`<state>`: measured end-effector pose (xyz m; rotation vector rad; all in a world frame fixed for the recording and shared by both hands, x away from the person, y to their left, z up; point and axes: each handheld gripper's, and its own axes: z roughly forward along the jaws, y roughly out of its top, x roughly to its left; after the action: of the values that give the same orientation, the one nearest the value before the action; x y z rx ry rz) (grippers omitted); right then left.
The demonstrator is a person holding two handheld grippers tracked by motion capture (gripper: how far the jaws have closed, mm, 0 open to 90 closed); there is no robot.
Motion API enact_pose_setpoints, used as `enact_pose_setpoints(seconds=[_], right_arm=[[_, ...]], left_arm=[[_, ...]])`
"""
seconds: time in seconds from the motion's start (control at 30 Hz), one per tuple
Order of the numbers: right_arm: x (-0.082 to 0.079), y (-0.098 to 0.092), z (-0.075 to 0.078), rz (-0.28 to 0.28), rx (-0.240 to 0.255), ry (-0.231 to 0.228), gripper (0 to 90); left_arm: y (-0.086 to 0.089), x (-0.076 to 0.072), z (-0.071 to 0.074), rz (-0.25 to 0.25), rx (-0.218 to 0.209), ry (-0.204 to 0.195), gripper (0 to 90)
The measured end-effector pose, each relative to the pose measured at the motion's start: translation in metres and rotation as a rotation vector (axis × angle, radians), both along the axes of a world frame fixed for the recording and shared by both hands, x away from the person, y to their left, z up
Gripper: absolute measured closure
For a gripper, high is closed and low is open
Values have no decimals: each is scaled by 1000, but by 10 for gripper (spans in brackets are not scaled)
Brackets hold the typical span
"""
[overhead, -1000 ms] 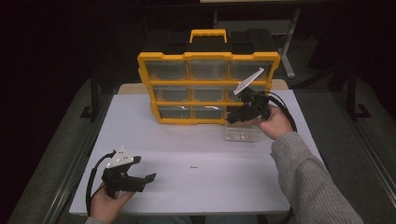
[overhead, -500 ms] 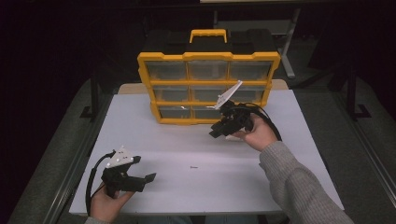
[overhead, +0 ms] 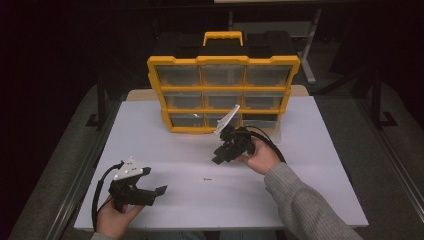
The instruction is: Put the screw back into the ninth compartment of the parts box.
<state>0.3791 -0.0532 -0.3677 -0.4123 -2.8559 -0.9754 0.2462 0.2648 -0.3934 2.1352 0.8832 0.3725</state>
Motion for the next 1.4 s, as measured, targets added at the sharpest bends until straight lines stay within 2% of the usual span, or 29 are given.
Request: enact_pose_setpoints(seconds=[0.27,0.87,1.4], right_arm=[[-5,15,-18,18,-21,22,635],[-13,37,-44,67,-62,34,675],[-15,47,-59,84,-92,44,715]], left_arm=[[0,-1,0,3,-2,0,157],[1,-1,1,5,-7,-9,157],[2,-2,2,8,-8,-10,157]])
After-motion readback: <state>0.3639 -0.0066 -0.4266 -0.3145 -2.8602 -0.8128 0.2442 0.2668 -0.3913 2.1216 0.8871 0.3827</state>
